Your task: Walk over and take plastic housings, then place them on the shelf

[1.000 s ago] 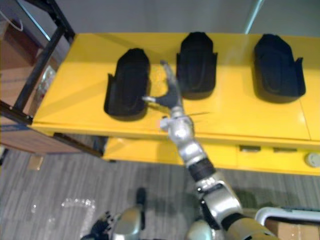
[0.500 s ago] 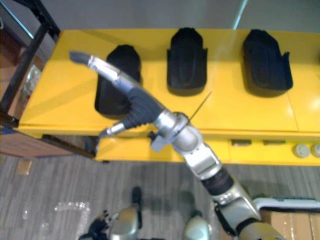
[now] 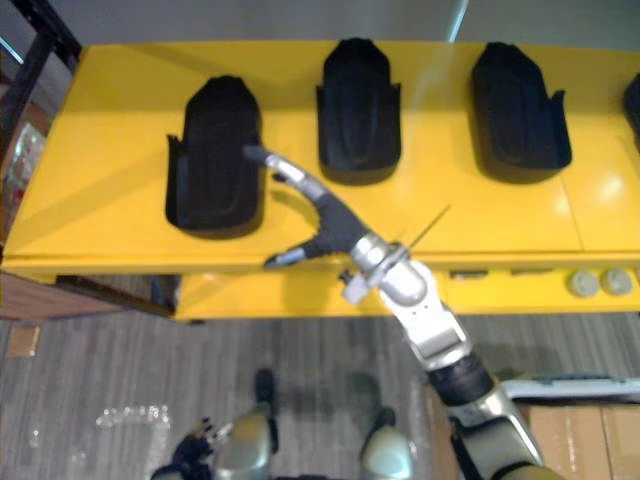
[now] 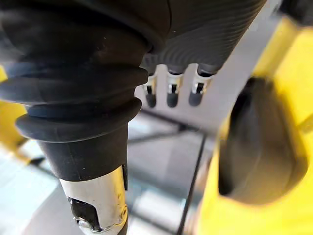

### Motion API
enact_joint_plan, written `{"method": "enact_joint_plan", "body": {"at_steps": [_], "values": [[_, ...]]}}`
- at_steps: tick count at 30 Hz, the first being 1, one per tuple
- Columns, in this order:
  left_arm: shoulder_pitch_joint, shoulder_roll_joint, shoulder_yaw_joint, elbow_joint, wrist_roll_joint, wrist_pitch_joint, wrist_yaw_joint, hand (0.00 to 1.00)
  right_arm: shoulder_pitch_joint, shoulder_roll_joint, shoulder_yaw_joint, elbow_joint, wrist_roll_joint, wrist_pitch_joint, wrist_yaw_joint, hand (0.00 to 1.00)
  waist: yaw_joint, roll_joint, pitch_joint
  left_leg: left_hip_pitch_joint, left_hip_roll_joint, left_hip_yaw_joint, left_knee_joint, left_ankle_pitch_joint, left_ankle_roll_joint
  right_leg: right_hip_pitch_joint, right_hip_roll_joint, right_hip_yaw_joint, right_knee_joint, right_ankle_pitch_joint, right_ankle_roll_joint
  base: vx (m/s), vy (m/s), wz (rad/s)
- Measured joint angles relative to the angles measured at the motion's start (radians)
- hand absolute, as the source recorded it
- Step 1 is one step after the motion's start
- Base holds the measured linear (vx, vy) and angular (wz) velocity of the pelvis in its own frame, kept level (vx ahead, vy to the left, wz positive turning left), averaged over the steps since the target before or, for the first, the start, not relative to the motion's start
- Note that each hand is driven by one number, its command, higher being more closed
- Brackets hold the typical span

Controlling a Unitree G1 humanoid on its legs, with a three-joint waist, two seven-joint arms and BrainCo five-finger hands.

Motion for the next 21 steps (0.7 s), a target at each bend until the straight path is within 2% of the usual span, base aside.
{"method": "enact_joint_plan", "body": {"at_steps": [2,3,5,9,16,21], "values": [[0.0,0.0,0.001,0.0,0.0,0.0,-0.001,0.0,-0.028,-0.001,0.051,0.0,0.042,0.009,0.085,0.0,0.001,0.0,0.0,-0.001,0.0,-0.012,0.002,0.0,0.0,0.012,0.002,-0.008,-0.005,0.0,0.0,-0.01,-0.005,0.13],[0.0,0.0,0.001,0.0,0.0,0.0,-0.001,0.0,-0.032,-0.001,0.062,0.0,0.052,0.015,0.099,0.0,0.002,0.0,0.0,-0.001,0.0,-0.016,0.003,0.0,0.0,0.017,0.003,-0.01,-0.008,0.0,0.0,-0.02,-0.007,0.15],[-0.001,0.0,0.002,-0.001,0.0,-0.001,-0.003,0.0,-0.056,-0.003,0.101,0.0,0.083,0.053,0.152,0.0,0.007,0.0,0.0,-0.016,0.0,-0.026,0.008,0.0,0.0,0.016,0.006,-0.021,-0.014,0.0,0.0,-0.03,-0.006,0.17],[-0.001,0.004,0.004,-0.009,0.004,0.0,-0.008,0.0,-0.071,-0.012,0.156,0.0,0.094,0.108,0.198,0.0,0.02,0.0,0.0,-0.039,0.0,-0.047,0.019,0.0,0.0,0.012,0.01,-0.03,-0.016,0.0,-0.001,-0.02,-0.001,0.13],[-0.003,0.007,0.004,-0.03,0.005,0.019,-0.021,0.0,-0.095,-0.009,0.161,0.012,0.091,0.129,0.2,0.0,0.028,0.003,0.002,-0.071,0.0,-0.058,0.036,0.0,0.0,-0.006,0.012,-0.032,-0.015,0.002,-0.002,-0.01,0.004,0.04],[-0.015,0.005,0.001,-0.035,0.002,0.031,-0.023,0.0,-0.135,-0.003,0.16,0.063,0.036,0.128,0.155,0.0,0.027,0.03,0.017,-0.105,0.002,-0.074,0.066,-0.004,0.002,-0.022,0.013,-0.041,-0.004,0.001,-0.003,-0.04,0.006,0.07]]}}
